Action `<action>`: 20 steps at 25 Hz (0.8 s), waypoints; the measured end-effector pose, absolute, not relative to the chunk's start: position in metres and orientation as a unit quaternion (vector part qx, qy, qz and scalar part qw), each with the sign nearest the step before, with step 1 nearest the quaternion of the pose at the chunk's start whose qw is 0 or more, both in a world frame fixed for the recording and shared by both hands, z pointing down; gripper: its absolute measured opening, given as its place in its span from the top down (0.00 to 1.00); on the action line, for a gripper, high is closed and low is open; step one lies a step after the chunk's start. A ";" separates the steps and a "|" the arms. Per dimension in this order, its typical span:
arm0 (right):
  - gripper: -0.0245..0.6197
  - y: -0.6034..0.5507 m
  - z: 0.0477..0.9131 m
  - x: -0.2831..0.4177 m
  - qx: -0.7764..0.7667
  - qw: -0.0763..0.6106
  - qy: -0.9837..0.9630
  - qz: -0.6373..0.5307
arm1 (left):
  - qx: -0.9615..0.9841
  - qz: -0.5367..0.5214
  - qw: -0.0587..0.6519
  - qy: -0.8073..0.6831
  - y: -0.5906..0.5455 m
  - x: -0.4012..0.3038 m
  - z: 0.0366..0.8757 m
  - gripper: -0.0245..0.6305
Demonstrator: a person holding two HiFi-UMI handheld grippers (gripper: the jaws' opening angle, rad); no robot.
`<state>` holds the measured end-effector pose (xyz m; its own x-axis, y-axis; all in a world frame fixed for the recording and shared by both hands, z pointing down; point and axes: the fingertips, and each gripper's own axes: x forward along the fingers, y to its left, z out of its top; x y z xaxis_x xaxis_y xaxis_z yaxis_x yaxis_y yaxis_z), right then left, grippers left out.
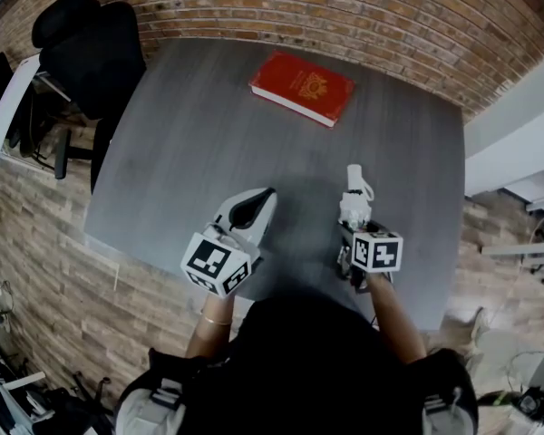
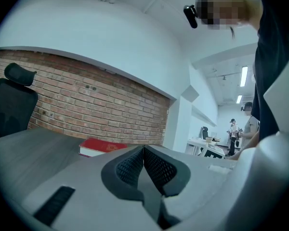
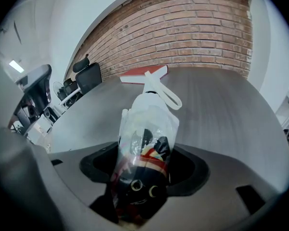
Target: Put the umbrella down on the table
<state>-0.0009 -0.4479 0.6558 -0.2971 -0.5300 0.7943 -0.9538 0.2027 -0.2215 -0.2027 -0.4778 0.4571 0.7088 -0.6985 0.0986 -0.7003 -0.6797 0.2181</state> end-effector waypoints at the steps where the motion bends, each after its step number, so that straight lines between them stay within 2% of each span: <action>1: 0.51 -0.448 0.657 0.000 0.517 0.293 -0.716 0.366 | 0.917 0.004 0.121 -0.380 -0.478 -0.202 0.457 0.96; 20: 0.49 -0.453 0.669 0.000 0.516 0.324 -0.698 0.376 | 0.920 0.008 0.130 -0.369 -0.478 -0.199 0.464 0.96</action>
